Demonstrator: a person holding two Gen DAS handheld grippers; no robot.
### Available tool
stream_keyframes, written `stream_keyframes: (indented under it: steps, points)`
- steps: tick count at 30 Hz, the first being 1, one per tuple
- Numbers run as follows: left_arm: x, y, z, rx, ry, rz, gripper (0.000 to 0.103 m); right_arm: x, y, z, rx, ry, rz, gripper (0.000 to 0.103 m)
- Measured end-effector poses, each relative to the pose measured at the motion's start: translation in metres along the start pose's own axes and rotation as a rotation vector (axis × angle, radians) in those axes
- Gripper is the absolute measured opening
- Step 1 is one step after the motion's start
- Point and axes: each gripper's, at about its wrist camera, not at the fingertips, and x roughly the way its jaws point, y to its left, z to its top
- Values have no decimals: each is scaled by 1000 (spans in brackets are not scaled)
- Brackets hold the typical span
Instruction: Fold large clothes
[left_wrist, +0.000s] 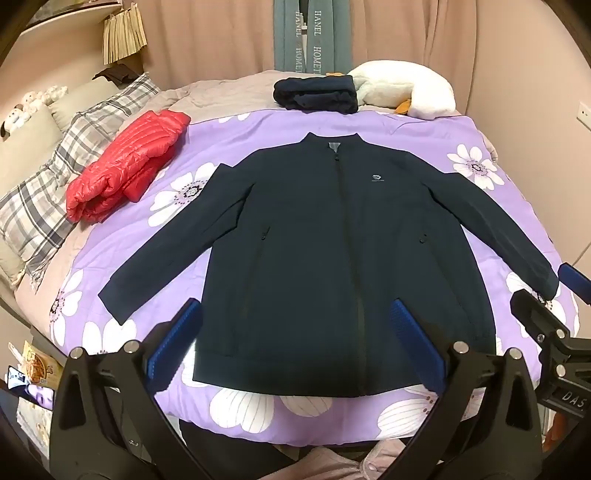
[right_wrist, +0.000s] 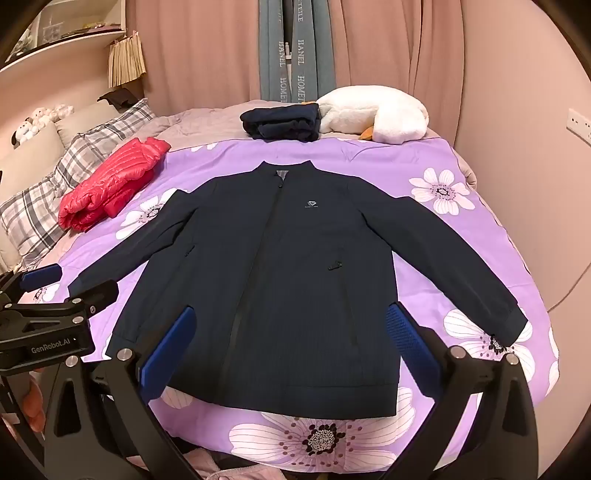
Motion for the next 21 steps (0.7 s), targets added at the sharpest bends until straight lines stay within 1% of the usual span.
stream_keyframes:
  steps: [4, 21]
  points:
    - [1, -1, 0, 4, 3, 9, 101, 1, -1, 0, 2, 0, 0, 102]
    - [3, 3, 2, 11, 3, 5, 101, 4, -5, -1, 2, -2, -3, 102]
